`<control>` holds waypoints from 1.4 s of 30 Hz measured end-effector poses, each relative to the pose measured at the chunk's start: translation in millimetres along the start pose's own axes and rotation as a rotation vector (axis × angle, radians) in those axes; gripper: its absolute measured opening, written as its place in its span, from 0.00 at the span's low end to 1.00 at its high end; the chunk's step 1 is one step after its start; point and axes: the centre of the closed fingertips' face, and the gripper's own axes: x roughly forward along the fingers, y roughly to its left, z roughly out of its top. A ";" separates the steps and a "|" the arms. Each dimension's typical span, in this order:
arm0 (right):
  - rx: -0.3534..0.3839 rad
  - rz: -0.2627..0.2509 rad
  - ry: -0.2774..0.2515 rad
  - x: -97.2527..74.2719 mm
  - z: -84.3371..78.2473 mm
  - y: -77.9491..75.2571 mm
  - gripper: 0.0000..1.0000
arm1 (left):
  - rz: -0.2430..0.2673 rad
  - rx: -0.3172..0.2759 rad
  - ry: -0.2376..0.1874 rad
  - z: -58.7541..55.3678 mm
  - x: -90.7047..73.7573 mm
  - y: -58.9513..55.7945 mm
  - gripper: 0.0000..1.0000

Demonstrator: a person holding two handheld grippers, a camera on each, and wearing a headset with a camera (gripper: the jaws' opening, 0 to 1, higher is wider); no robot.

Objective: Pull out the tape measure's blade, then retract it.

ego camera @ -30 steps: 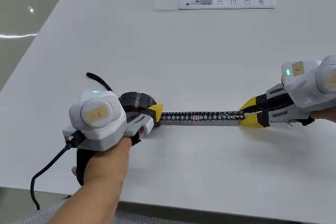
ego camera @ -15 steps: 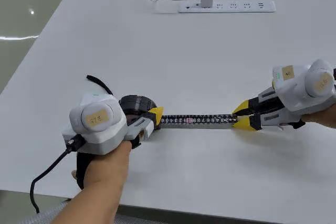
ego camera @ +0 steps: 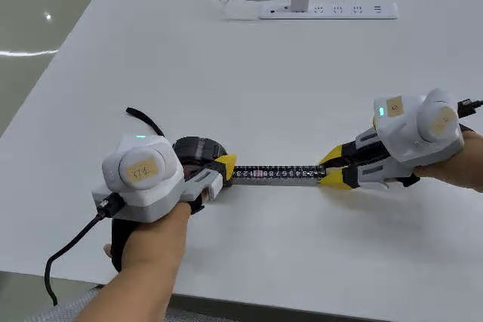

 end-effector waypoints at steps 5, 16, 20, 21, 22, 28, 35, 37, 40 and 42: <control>-0.005 0.005 -0.003 3.4 4.0 0.7 0.08 | 0.000 0.000 -0.001 -0.1 0.0 0.0 0.55; -0.012 0.016 -0.007 13.9 10.9 1.1 0.08 | 0.001 0.002 -0.001 -0.1 -0.5 0.5 0.55; -0.015 0.018 -0.008 17.3 13.0 1.1 0.08 | 0.000 0.001 -0.002 -0.2 -0.4 0.4 0.55; -0.017 0.020 -0.010 18.1 13.9 1.2 0.08 | 0.000 0.001 -0.002 -0.2 -0.4 0.3 0.55; -0.016 0.020 -0.009 18.5 14.4 1.1 0.08 | 0.000 0.001 -0.002 -0.3 -0.4 0.2 0.55; -0.022 0.024 -0.011 23.2 17.7 0.9 0.08 | 0.001 0.002 -0.004 -0.5 -0.2 0.2 0.55; -0.028 0.029 -0.011 27.5 20.3 0.7 0.08 | 0.001 0.002 -0.003 -0.8 -0.4 0.1 0.55; -0.029 0.029 -0.012 28.5 21.1 0.6 0.08 | 0.001 0.001 -0.004 -0.9 -0.5 0.2 0.56; -0.028 0.029 -0.014 30.9 23.3 0.9 0.08 | 0.004 0.001 -0.007 -0.7 -0.7 0.0 0.56; -0.030 0.030 -0.016 32.4 25.1 1.2 0.08 | 0.003 0.001 -0.006 -0.8 -0.8 0.0 0.56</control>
